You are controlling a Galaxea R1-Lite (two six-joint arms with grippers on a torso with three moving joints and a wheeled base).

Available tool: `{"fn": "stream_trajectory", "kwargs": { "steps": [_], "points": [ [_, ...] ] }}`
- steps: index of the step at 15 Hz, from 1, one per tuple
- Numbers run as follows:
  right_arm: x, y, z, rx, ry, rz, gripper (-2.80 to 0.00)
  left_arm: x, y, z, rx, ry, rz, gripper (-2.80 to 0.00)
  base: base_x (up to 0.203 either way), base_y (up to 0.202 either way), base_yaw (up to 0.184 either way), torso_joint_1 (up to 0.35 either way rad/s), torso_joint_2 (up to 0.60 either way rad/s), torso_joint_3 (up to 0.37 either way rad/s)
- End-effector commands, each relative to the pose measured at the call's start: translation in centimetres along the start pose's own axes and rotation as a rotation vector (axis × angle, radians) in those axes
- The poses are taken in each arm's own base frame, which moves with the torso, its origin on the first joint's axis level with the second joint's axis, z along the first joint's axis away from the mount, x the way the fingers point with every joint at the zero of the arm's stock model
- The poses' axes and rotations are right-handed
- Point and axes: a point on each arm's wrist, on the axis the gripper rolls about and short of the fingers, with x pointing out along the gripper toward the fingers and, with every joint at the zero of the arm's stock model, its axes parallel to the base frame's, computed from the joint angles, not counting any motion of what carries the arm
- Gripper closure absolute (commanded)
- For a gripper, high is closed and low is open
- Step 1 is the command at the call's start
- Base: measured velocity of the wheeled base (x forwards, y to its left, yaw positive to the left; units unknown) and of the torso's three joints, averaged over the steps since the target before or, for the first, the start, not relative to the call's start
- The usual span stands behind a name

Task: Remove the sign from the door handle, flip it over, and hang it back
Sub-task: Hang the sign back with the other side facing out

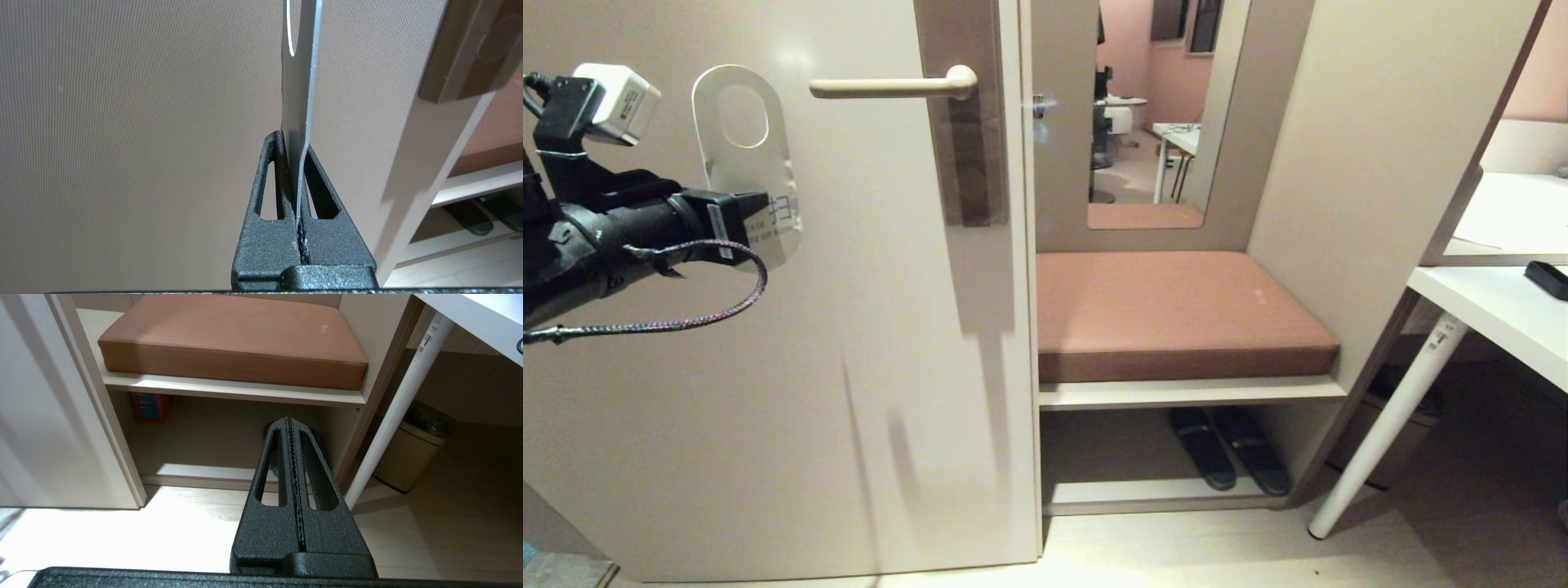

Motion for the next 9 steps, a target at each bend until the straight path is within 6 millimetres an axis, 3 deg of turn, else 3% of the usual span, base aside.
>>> {"fn": "stream_trajectory", "kwargs": {
  "steps": [1, 9],
  "points": [
    [0.0, 0.0, 0.0, -0.001, 0.000, 0.000, 0.00, 0.7, 0.1, 0.0, 0.001, 0.000, -0.002, 0.00, 0.000, 0.000, 0.000, 0.000, 0.00, 0.000],
    [0.0, 0.0, 0.0, -0.001, 0.000, 0.000, 0.00, 2.1, -0.1, 1.1, 0.020, -0.028, -0.012, 0.00, 0.000, 0.000, 0.000, 0.000, 0.00, 0.000]
  ]
}}
